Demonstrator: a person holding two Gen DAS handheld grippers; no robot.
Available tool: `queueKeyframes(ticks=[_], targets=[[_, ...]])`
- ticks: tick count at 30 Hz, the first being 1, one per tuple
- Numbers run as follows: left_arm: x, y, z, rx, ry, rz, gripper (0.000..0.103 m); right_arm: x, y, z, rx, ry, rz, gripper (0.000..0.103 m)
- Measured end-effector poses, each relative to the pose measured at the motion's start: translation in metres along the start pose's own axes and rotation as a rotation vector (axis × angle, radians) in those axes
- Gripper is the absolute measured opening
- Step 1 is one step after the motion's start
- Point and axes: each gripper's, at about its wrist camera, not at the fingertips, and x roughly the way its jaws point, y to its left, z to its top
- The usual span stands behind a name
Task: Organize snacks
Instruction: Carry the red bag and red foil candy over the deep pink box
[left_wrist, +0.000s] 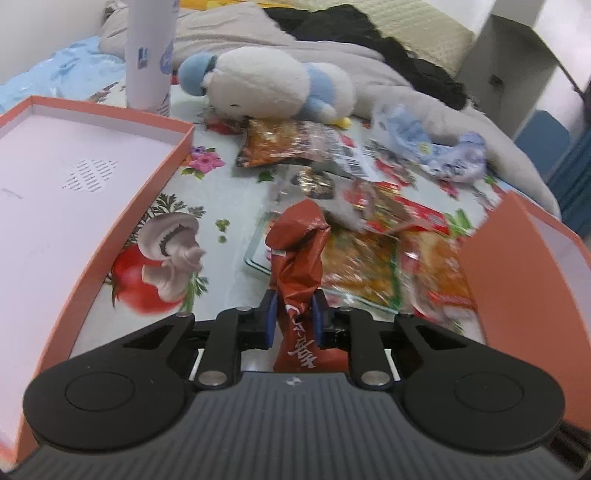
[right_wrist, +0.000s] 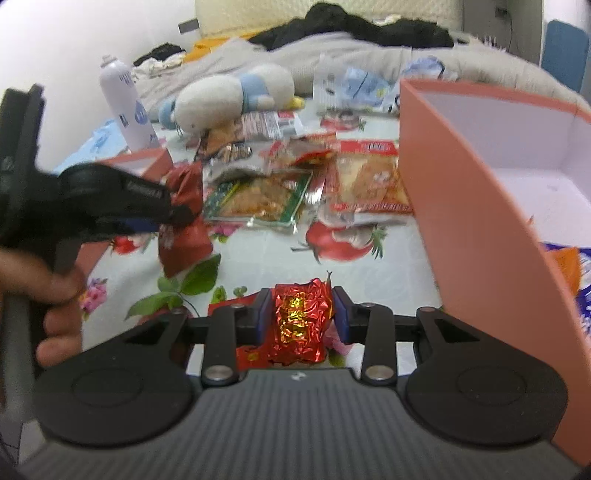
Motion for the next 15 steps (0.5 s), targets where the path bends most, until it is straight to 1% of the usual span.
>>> queueKeyframes(ticks=[2,4,6,8,12,15], targets=[[-0.016,-0.003,-0.004,0.015,-0.009,-0.005,0.022,-0.011,-0.001,0.0,0.013,-0.016,0.001,0.037],[-0.03,-0.007,-0.01,0.027,-0.003,-0.026,0.022,-0.021,-0.001,-0.002,0.024,-0.026,0.005,0.037],[-0.048,-0.011,-0.016,0.037,-0.01,-0.027,0.022,-0.031,-0.002,-0.004,0.031,-0.028,0.005,0.037],[-0.064,-0.014,-0.023,0.025,-0.018,-0.034,0.022,-0.041,-0.004,-0.005,0.028,-0.039,0.0,0.037],[-0.094,-0.025,-0.039,0.051,-0.011,-0.045,0.022,-0.063,-0.009,-0.004,0.042,-0.054,-0.01,0.037],[-0.12,-0.03,-0.048,0.048,-0.026,-0.06,0.022,-0.087,-0.011,-0.002,0.04,-0.091,-0.023,0.037]])
